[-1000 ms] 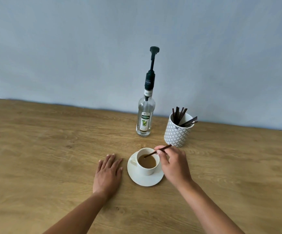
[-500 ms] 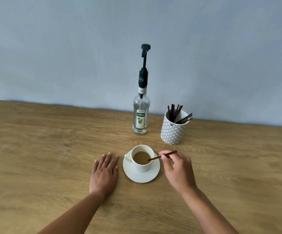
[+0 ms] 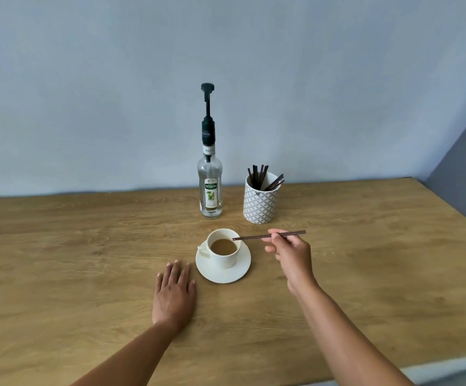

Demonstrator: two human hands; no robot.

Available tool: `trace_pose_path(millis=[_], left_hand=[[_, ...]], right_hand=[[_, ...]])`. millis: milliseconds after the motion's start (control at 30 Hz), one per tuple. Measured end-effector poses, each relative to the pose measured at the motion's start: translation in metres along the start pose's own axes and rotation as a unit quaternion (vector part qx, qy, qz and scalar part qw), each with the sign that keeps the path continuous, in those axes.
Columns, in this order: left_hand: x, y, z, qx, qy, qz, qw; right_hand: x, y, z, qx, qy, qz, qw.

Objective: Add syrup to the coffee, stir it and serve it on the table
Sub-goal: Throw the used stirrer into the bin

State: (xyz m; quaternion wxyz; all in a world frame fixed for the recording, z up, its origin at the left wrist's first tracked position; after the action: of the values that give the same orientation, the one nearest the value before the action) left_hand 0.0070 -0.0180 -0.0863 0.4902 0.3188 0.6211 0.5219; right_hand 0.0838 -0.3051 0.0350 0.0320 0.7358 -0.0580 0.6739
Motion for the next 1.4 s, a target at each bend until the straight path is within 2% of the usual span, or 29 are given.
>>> trace_pose_path(millis=[133, 267, 500, 667, 833, 1033, 1233, 1400], left_hand=[[-0.006, 0.002, -0.018, 0.003, -0.047, -0.033, 0.998], [-0.024, 0.005, -0.046, -0.004, -0.109, -0.078, 0.991], [-0.113, -0.014, -0.101, 0.047, -0.267, -0.083, 0.959], [-0.178, -0.025, -0.125, 0.068, -0.313, -0.062, 0.945], [-0.225, -0.049, -0.127, 0.095, -0.313, -0.016, 0.945], [-0.258, -0.065, -0.123, 0.082, -0.279, 0.017, 0.957], [-0.271, -0.074, -0.119, 0.049, -0.233, 0.021, 0.971], [-0.268, -0.073, -0.117, 0.026, -0.227, 0.027, 0.973]], right_hand=[[-0.025, 0.021, -0.028, -0.055, -0.104, 0.141, 0.983], [-0.038, 0.05, -0.067, -0.094, -0.109, 0.203, 0.969], [-0.065, 0.144, -0.15, -0.183, -0.1, 0.213, 0.955], [-0.089, 0.232, -0.211, -0.275, -0.106, 0.206, 0.933], [-0.114, 0.304, -0.252, -0.351, -0.117, 0.179, 0.911], [-0.147, 0.368, -0.266, -0.386, -0.138, 0.098, 0.907], [-0.189, 0.417, -0.245, -0.351, -0.175, -0.03, 0.919], [-0.225, 0.431, -0.214, -0.295, -0.215, -0.102, 0.925]])
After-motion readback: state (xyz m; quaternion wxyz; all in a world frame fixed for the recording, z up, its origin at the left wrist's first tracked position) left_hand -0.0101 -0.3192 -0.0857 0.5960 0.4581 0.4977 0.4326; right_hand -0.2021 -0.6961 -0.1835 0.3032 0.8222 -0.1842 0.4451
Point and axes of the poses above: each hand's wrist, its own z-axis towards the middle knuckle, its own y-axis out of the back of the hand, x = y × z, the point moved 10 cm from there along z, towards the middle knuckle, and after that the axes turned 6 degrees about z, right-handed, at the moved point
